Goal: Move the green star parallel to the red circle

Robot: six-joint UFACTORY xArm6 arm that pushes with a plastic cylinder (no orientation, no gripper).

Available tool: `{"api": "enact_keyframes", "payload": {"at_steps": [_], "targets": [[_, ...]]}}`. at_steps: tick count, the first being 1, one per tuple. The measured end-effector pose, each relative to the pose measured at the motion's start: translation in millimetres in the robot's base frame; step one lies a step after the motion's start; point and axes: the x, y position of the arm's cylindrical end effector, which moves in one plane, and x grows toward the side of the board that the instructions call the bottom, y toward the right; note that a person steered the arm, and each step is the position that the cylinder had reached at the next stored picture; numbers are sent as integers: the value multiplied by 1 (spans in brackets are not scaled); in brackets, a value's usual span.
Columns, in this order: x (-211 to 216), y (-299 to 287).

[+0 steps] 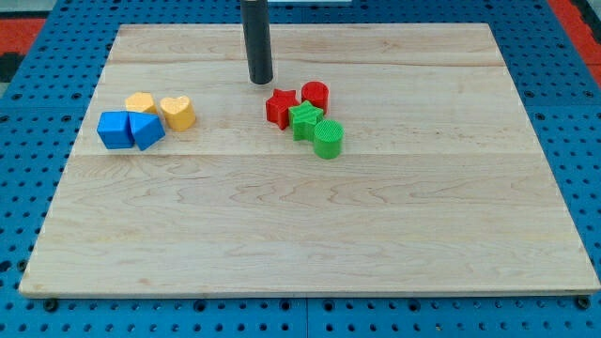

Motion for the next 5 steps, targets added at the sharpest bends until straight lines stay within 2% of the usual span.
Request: {"api": "enact_keyframes", "payload": {"at_steps": [3, 5], "targets": [[1, -1], [67, -49]]}}
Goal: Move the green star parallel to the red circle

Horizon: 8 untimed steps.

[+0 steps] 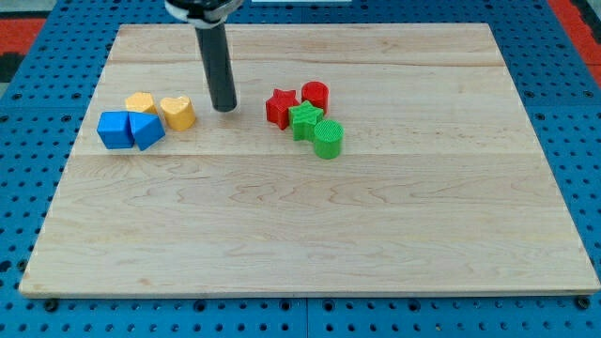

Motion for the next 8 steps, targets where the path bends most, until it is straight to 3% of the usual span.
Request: {"api": "enact_keyframes", "payload": {"at_steps": [1, 4, 5, 7, 8], "targets": [[26, 69], [23, 185], [21, 171], [3, 228], [-8, 209]]}}
